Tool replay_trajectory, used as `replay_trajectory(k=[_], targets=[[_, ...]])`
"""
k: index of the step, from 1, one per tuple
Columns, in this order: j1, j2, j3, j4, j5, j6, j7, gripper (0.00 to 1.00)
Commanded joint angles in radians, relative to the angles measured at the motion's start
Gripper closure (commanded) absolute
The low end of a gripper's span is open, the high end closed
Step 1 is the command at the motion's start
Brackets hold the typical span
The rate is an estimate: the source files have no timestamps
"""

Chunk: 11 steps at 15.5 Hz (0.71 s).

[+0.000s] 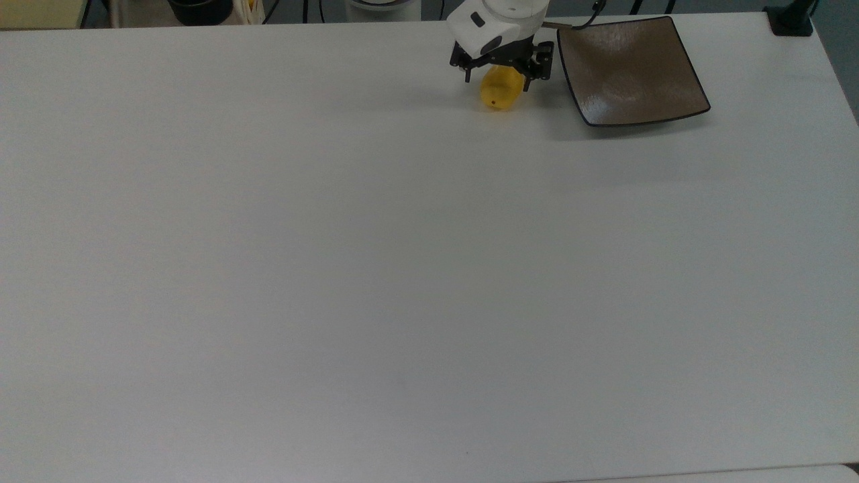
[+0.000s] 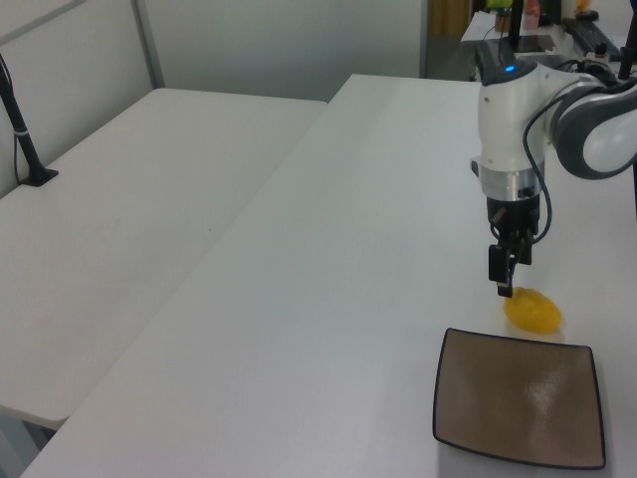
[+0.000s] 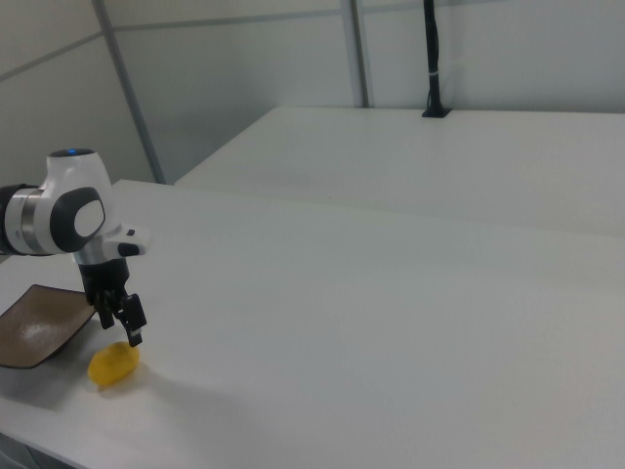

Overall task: Put potatoes on a ceramic plate
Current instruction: 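Close the gripper around the yellow potato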

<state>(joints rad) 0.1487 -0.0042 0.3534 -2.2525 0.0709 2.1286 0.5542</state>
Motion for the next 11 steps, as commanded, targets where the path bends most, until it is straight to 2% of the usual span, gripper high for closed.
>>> replay_trajectory(k=[1,11], targets=[[0.019,0.009,-0.002,-0.019,0.009,0.028,0.010,0.00],[0.032,0.061,0.002,-0.035,0.010,0.030,0.010,0.00]])
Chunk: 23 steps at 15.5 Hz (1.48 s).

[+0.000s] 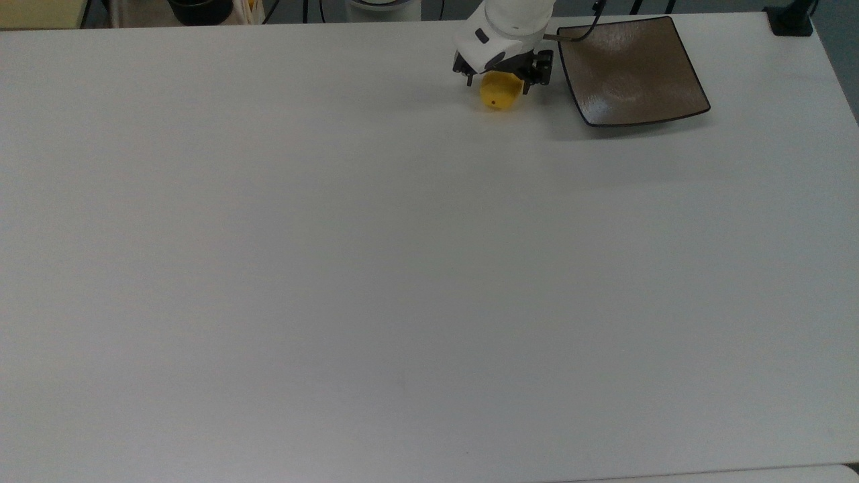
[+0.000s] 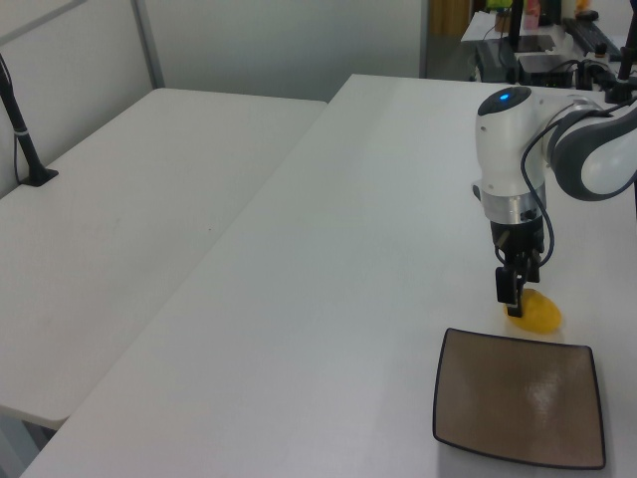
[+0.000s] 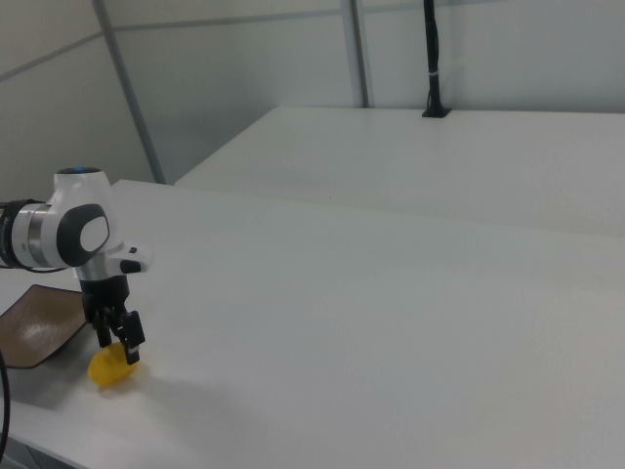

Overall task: Put potatoes on a ceramic plate
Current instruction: 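Close the gripper around the yellow potato, then lift the potato and carry it over the brown square plate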

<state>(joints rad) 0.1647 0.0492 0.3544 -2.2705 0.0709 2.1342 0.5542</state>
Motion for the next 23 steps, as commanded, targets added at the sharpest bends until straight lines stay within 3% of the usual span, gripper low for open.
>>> replay_trajectory(k=[1,2,5,8,16,23], targets=[[0.016,0.014,0.004,-0.017,0.010,0.024,0.010,0.00],[0.016,0.015,0.006,-0.018,0.010,0.024,0.010,0.00],[0.015,0.015,0.008,-0.017,0.013,0.024,0.015,0.36],[0.009,0.001,0.008,-0.009,0.014,0.023,0.019,0.54],[-0.002,-0.034,0.017,0.109,0.041,0.013,0.038,0.53],[0.001,-0.028,0.130,0.192,0.064,0.024,0.110,0.45]])
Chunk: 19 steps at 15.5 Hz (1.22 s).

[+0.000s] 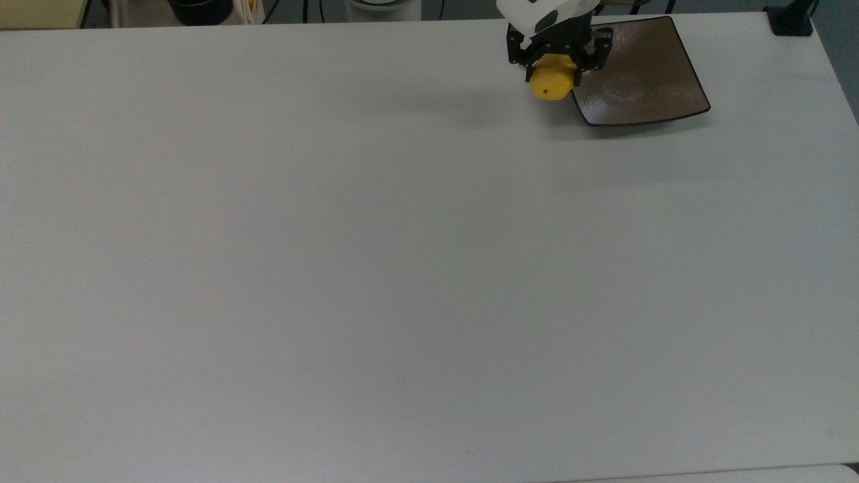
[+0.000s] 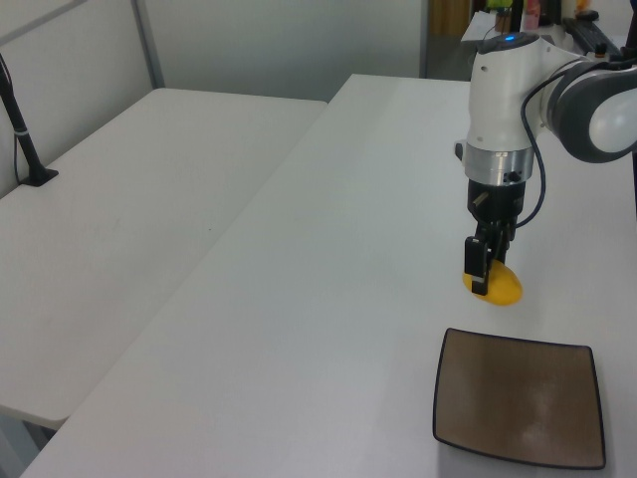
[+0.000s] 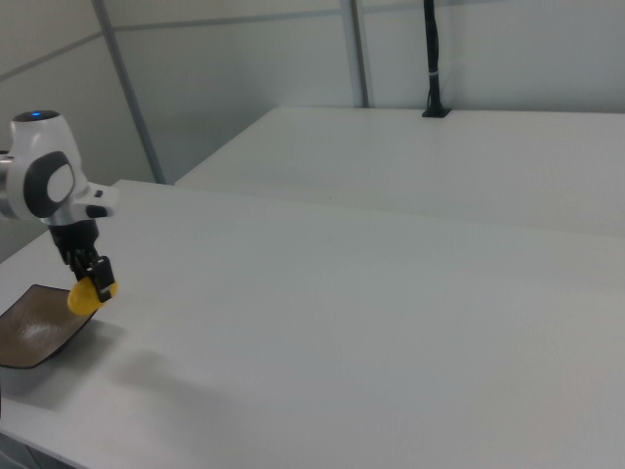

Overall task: Put potatoes on a ceramic plate
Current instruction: 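Lift the potato and carry it over the brown square plate, then lower the potato onto the plate and open the gripper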

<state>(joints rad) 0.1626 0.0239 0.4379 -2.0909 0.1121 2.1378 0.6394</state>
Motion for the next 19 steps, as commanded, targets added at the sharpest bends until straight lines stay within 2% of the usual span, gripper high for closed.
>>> replay_trajectory(k=[1,3,5,8,10,11,12,19], targets=[[0.003,0.005,0.062,0.023,0.026,0.022,0.028,0.44],[0.018,0.043,0.087,0.052,0.026,0.022,0.046,0.42],[0.093,0.097,0.087,0.083,0.014,0.062,0.080,0.42],[0.106,0.106,0.087,0.077,0.009,0.105,0.100,0.40],[0.103,0.110,0.087,0.077,0.011,0.106,0.100,0.24],[0.101,0.110,0.087,0.077,0.011,0.105,0.100,0.09],[0.100,0.108,0.087,0.077,0.011,0.105,0.100,0.00],[0.094,0.102,0.087,0.078,0.011,0.103,0.098,0.00]])
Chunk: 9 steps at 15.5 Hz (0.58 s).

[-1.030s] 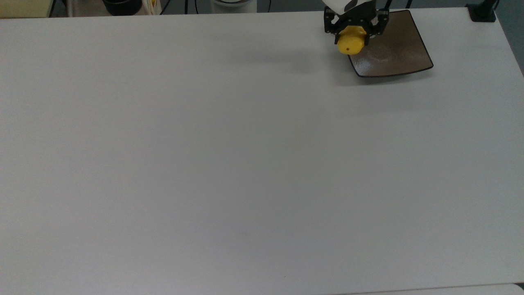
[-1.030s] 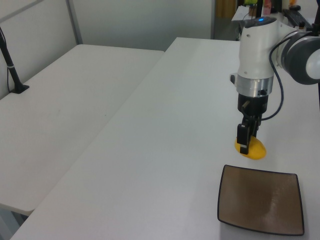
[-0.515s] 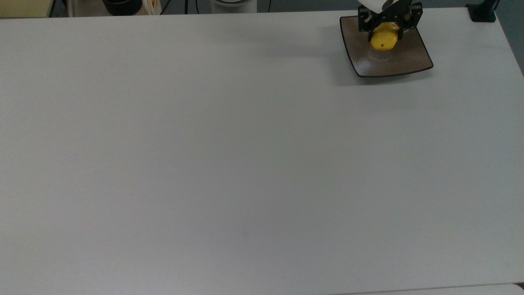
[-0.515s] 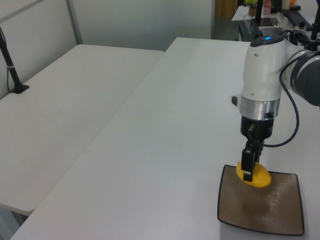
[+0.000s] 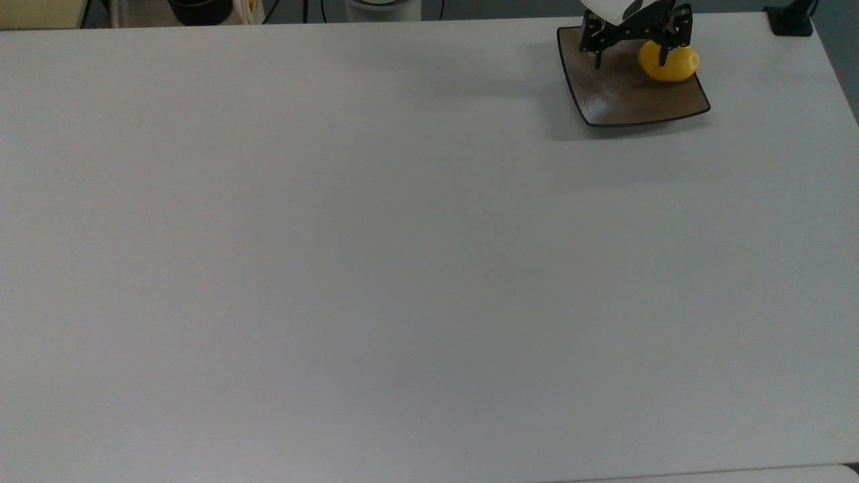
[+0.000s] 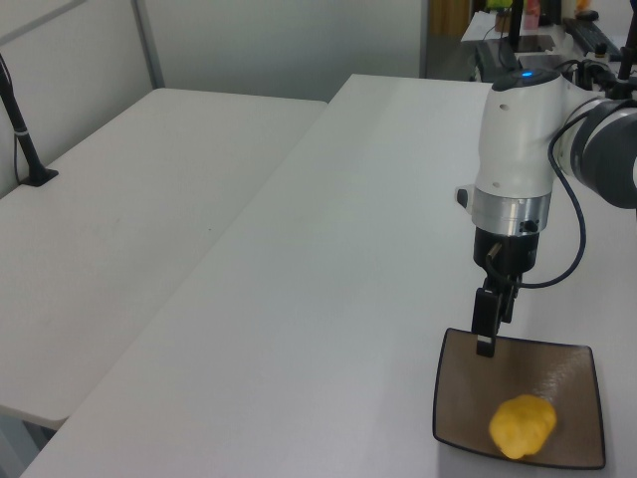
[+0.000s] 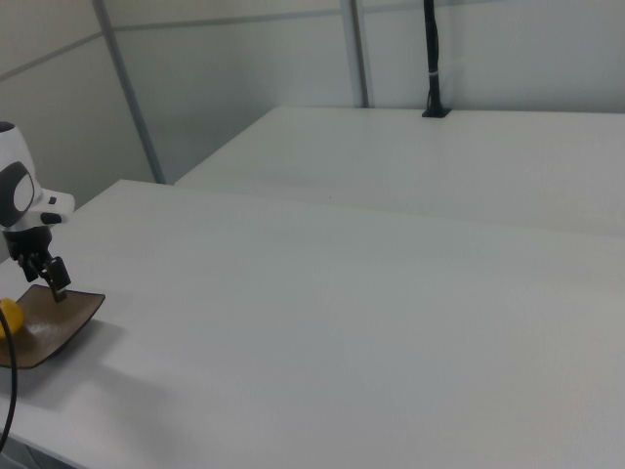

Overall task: Put potatoes on a ceramic plate
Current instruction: 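Lower the potato onto the plate and open the gripper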

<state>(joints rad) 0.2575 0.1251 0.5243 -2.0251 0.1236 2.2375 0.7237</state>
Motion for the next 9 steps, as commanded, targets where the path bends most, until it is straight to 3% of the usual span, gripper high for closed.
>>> replay_trajectory(k=[1,5,9], targets=[[-0.003,-0.004,0.000,0.014,-0.001,0.001,0.013,0.00],[-0.030,-0.031,-0.003,0.014,-0.018,-0.007,0.000,0.00],[-0.075,-0.047,-0.018,0.019,-0.123,-0.090,-0.099,0.00]])
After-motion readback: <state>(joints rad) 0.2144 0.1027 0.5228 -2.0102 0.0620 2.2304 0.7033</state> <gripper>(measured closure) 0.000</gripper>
